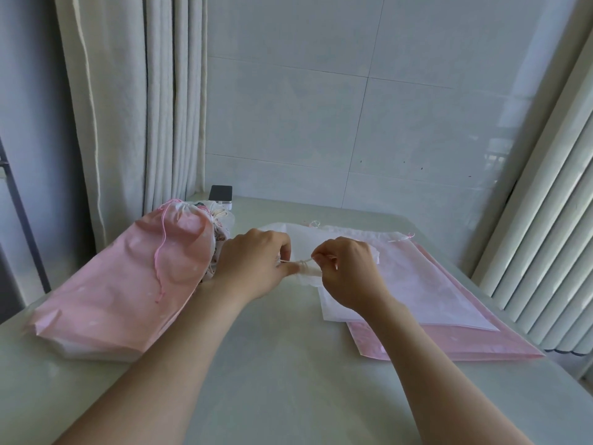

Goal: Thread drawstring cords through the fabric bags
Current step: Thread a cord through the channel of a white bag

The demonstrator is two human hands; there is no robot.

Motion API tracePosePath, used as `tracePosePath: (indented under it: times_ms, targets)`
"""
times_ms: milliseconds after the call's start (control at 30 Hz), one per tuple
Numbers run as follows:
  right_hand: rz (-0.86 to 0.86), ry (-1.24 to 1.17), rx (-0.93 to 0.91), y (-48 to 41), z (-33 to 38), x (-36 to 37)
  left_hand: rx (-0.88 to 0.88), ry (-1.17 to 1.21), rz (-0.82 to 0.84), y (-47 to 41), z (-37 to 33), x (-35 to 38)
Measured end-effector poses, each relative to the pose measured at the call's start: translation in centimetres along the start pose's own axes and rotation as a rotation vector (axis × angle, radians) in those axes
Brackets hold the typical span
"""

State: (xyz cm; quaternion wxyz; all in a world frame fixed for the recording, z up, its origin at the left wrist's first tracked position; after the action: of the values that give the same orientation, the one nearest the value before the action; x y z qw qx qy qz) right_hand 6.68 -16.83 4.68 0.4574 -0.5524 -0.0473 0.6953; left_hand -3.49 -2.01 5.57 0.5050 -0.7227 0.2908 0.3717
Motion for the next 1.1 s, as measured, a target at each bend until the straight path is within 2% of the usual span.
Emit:
tracePosePath:
  times_ms: [233,500,600,733,867,967,1100]
  targets:
    - [-0.020,-0.131,0.050,0.1,1.0,-0.1,0.028,-0.048,-0.106,0.1,-0.8,-0.3]
    - [-0.184,-0.182,0.061,0.0,0.8,-1.2,0.083,0.166,-0.205,0.3,-1.2,-0.6]
    - [-0.220,-0.227,0.113,0.0,0.6,-1.2,0.023,0.136,-0.197,0.0,-0.9,-0.2]
    - [-0.172,-0.265,0.148,0.1,0.8,-0.6,-0.106,0.073,-0.096,-0.1,-0.2,0.6]
    - [-0.096,-0.303,0.220,0.2,0.4,0.1,-0.158,0.099,-0.043,0.0,-0.2,1.0]
    - [-0.086,-0.368,0.279,0.2,0.0,0.0,-0.230,0.214,0.006,-0.1,-0.3,1.3]
    - [-0.064,-0.413,0.315,0.2,0.0,-0.2,-0.385,0.599,0.072,0.2,-0.6,1.2]
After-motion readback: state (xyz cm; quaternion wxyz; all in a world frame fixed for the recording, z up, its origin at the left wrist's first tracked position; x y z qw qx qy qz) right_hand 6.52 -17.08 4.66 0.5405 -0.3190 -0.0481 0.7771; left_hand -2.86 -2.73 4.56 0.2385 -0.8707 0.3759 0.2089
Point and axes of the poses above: each hand's wrist, its own y-axis away from the middle knuckle, its own x-axis out of the palm, z = x × y, the point moved 5 cm from there along -y, towards the middle knuckle, and after that the axes turned 1 degree about -y, right-handed, at the moved point
